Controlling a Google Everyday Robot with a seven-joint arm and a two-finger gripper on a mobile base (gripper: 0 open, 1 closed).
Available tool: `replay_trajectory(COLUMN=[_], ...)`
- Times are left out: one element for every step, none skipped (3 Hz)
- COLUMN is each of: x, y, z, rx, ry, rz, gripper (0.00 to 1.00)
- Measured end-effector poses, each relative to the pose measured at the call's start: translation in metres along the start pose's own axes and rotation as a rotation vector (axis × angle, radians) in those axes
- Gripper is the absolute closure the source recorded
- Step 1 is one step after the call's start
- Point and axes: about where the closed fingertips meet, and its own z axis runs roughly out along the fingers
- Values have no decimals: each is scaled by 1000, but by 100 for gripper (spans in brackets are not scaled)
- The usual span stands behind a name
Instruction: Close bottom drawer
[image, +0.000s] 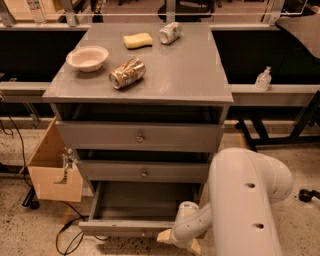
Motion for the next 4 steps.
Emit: replay_trajectory(x=[1,4,8,19], y=[0,1,0,0], z=[15,23,29,33], rx=[0,19,37,46], ry=[-11,-19,-24,-6], rz=[0,7,13,21], gripper=[17,40,63,87])
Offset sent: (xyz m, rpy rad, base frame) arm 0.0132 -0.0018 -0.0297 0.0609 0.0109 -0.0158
